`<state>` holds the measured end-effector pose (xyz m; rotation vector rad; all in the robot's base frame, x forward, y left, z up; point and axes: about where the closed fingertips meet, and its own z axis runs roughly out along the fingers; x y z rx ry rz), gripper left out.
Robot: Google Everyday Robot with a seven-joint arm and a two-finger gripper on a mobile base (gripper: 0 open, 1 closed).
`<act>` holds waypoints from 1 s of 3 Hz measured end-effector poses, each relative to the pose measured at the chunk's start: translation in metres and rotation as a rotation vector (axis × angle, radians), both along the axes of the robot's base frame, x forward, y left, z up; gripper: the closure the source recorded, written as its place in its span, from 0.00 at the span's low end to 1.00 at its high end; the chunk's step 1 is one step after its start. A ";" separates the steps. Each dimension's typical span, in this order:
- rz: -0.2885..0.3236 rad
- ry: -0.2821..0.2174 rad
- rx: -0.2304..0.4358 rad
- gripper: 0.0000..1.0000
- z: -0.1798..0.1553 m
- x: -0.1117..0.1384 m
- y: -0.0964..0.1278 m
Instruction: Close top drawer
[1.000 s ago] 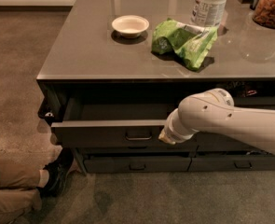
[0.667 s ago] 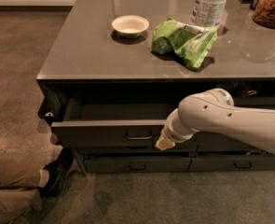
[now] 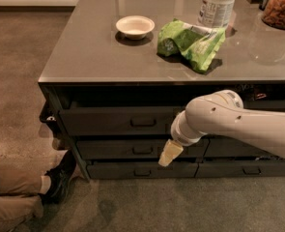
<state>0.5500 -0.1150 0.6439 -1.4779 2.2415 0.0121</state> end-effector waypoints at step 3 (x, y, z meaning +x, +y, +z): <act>0.092 0.040 0.030 0.42 -0.015 0.014 -0.007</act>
Offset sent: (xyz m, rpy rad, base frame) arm 0.0102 -0.0071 -0.0124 0.0495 0.0445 0.1239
